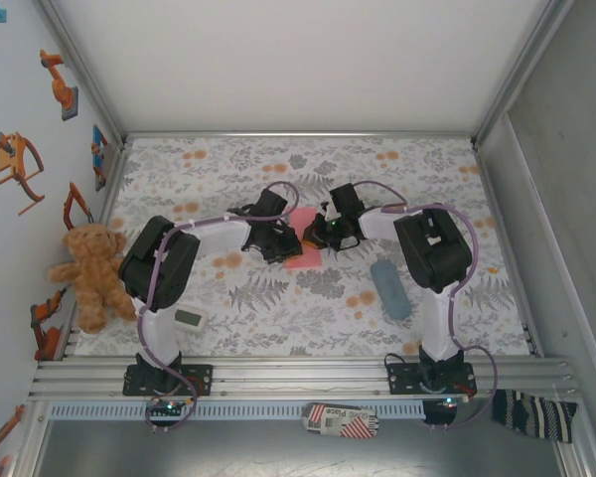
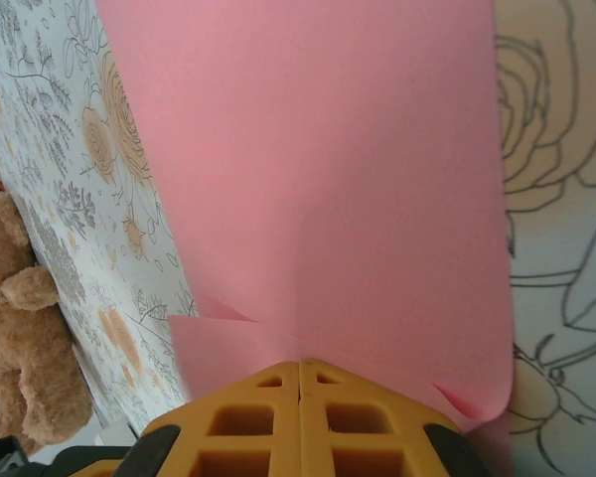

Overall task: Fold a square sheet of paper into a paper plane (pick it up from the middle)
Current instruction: Fold the triangle a second time at the center of the table.

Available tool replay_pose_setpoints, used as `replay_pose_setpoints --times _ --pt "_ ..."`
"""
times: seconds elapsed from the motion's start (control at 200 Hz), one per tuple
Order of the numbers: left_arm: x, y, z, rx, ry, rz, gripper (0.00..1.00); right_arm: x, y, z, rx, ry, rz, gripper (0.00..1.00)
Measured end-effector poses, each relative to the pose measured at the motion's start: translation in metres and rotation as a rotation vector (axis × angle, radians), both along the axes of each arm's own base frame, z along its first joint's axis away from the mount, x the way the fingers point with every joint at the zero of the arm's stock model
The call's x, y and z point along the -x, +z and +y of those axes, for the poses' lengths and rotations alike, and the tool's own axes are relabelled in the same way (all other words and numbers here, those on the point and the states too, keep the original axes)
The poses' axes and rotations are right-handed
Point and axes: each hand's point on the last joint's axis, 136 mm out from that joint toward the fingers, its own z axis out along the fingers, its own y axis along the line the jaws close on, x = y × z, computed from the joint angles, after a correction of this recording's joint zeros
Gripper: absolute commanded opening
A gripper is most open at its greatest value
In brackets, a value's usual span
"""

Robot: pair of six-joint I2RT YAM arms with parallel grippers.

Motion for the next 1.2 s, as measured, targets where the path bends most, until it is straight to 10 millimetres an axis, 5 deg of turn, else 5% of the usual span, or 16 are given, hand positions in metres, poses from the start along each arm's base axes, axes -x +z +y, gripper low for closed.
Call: replay_pose_setpoints --times 0.245,1.202 --pt "-0.009 0.008 -0.004 0.029 0.006 -0.017 0.16 0.0 0.0 0.0 0.0 0.0 0.0 0.0" --pt "-0.001 -0.015 0.011 -0.018 -0.007 0.031 0.13 0.0 -0.001 -0.001 0.0 -0.001 0.003 0.0"
